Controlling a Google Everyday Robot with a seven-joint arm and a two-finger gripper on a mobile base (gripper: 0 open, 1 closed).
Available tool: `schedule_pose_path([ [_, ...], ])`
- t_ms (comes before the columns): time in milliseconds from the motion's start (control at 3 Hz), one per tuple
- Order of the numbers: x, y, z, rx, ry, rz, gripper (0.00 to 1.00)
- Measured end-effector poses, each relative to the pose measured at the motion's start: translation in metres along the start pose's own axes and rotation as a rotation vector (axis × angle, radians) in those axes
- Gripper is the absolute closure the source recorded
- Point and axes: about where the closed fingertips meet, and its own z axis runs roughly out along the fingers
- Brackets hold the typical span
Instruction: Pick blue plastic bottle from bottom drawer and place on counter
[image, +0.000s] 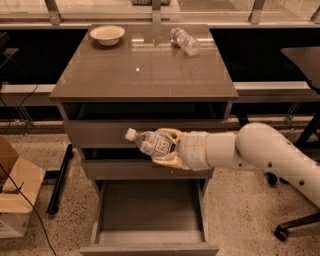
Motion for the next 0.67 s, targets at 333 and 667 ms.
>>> schedule_pose_path([
  [333,-0.041,-0.052,-0.007,0.025,0.088,-0.158,1.00],
  [667,-0.083,-0.104,-0.011,0.037,0.168,-0.306,1.00],
])
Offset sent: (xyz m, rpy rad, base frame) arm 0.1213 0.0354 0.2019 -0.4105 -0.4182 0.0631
